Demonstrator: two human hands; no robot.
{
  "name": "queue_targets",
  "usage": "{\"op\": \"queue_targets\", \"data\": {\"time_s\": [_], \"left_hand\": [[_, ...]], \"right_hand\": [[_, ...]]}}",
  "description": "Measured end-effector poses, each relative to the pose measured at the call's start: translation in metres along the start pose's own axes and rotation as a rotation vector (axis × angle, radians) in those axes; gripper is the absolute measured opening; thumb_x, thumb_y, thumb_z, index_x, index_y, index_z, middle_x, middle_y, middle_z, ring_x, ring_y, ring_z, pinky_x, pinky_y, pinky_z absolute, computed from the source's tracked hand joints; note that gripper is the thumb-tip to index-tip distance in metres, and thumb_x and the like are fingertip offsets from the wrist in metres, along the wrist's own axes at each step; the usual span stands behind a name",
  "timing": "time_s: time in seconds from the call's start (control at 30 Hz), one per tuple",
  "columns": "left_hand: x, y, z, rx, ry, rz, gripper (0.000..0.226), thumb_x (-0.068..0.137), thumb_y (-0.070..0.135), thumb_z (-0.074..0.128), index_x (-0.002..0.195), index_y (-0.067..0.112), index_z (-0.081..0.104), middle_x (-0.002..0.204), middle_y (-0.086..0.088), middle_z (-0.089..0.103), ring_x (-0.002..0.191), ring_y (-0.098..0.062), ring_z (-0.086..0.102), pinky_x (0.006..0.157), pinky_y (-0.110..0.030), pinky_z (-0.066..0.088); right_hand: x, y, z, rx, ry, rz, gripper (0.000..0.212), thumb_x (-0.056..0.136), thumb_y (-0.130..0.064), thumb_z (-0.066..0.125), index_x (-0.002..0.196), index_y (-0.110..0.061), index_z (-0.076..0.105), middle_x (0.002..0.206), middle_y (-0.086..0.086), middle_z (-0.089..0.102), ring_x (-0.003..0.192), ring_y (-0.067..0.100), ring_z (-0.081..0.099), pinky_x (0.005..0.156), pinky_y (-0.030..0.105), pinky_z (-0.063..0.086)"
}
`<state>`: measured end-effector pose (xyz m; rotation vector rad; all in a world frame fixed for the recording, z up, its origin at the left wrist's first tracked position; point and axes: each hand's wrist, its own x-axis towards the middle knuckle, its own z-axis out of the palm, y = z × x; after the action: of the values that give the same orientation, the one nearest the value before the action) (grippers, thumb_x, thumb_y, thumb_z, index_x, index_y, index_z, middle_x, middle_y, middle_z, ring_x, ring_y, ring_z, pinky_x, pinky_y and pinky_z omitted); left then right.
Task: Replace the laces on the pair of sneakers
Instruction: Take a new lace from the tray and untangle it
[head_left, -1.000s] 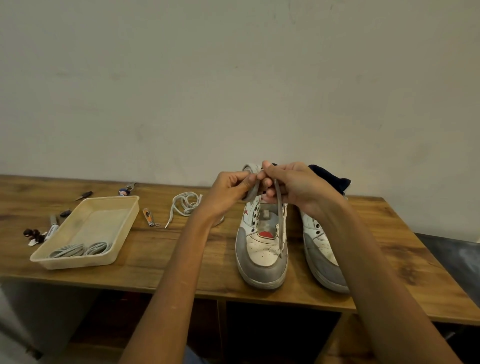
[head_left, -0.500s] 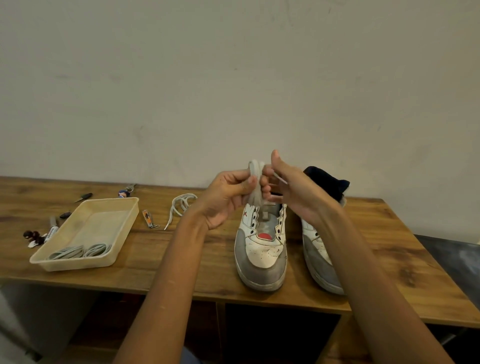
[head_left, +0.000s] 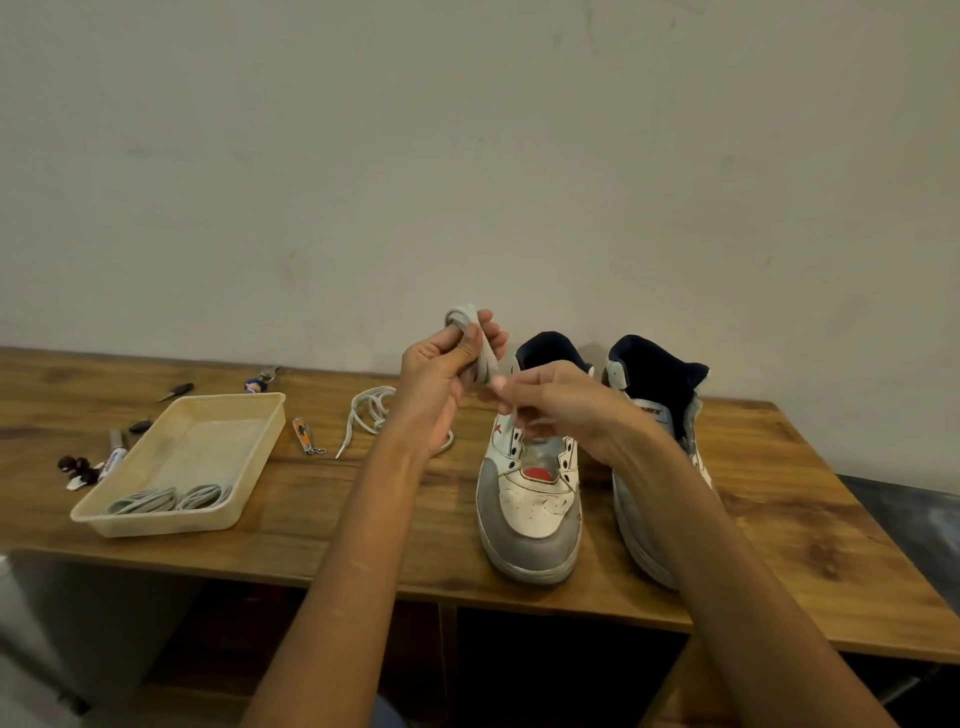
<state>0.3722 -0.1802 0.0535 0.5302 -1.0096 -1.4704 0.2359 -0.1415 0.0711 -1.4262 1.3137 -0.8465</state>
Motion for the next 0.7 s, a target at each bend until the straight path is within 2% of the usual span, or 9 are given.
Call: {"op": "queue_targets", "data": {"time_s": [0.03,0.1,0.27,0.37,0.47,0.53,0.6,0.7], "left_hand": [[0.001,-0.002,-0.001,0.028,0.03,0.01,0.017,0.091,0.004,0.05,0.101,0.0,0.063,0.081,-0.001,0.071,0.081,-0.012,0.069,0.074,-0.021,0.056],[0.001,-0.006,-0.002,0.069,0.061,0.006,0.016,0.091,0.003,0.051,0.101,0.001,0.063,0.082,-0.002,0.07,0.082,-0.012,0.069,0.077,-0.021,0.056],[0.001,-0.015,0.004,0.002,0.121,-0.015,0.015,0.092,0.005,0.051,0.101,0.003,0.064,0.083,-0.001,0.071,0.084,-0.012,0.068,0.073,-0.02,0.055],[-0.002,-0.02,0.008,-0.03,0.15,-0.049,0.015,0.093,0.008,0.051,0.098,0.004,0.065,0.088,-0.005,0.072,0.089,-0.017,0.068,0.078,-0.022,0.056],[-0.005,-0.021,0.011,-0.051,0.15,-0.062,0.017,0.095,0.006,0.047,0.096,0.002,0.063,0.078,-0.002,0.073,0.075,-0.011,0.07,0.066,-0.017,0.055],[-0.006,-0.02,0.013,-0.078,0.165,-0.077,0.019,0.096,0.004,0.045,0.101,-0.001,0.062,0.084,-0.003,0.071,0.072,-0.009,0.068,0.064,-0.017,0.054],[-0.006,-0.019,0.013,-0.087,0.198,-0.091,0.021,0.097,0.005,0.043,0.1,0.0,0.062,0.095,-0.005,0.068,0.079,-0.011,0.066,0.066,-0.019,0.055],[-0.007,-0.014,0.008,-0.088,0.233,-0.138,0.026,0.1,0.011,0.037,0.099,0.004,0.063,0.099,-0.006,0.067,0.088,-0.014,0.065,0.073,-0.023,0.056]], "right_hand": [[-0.001,-0.001,0.0,-0.058,0.042,-0.014,0.021,0.09,-0.027,0.062,0.074,-0.013,0.068,0.056,-0.008,0.06,0.053,0.004,0.049,0.058,0.021,0.039],[0.001,0.0,0.001,-0.146,0.158,-0.097,0.017,0.088,-0.022,0.065,0.078,-0.01,0.071,0.061,-0.005,0.061,0.057,0.005,0.049,0.058,0.019,0.041],[0.015,0.011,0.013,-0.185,0.474,-0.398,0.015,0.083,-0.021,0.07,0.073,-0.009,0.069,0.065,0.008,0.065,0.059,0.021,0.058,0.061,0.037,0.05],[0.022,0.02,0.02,-0.086,0.529,-0.474,0.008,0.083,-0.013,0.07,0.077,-0.011,0.064,0.068,0.006,0.064,0.062,0.024,0.062,0.061,0.04,0.055],[0.025,0.026,0.025,-0.087,0.608,-0.558,0.004,0.082,-0.008,0.07,0.086,-0.008,0.068,0.074,0.003,0.066,0.066,0.015,0.062,0.064,0.026,0.054],[0.025,0.028,0.029,-0.2,0.699,-0.639,0.01,0.083,-0.007,0.069,0.093,-0.007,0.071,0.085,0.003,0.069,0.074,0.01,0.063,0.069,0.018,0.052],[0.025,0.028,0.034,-0.356,0.724,-0.706,0.015,0.085,-0.008,0.067,0.099,-0.005,0.072,0.089,0.004,0.071,0.076,0.009,0.064,0.072,0.015,0.051],[0.026,0.025,0.046,-0.463,0.698,-0.687,0.017,0.087,-0.013,0.066,0.101,-0.005,0.071,0.084,0.007,0.072,0.073,0.015,0.066,0.068,0.023,0.055]]}}
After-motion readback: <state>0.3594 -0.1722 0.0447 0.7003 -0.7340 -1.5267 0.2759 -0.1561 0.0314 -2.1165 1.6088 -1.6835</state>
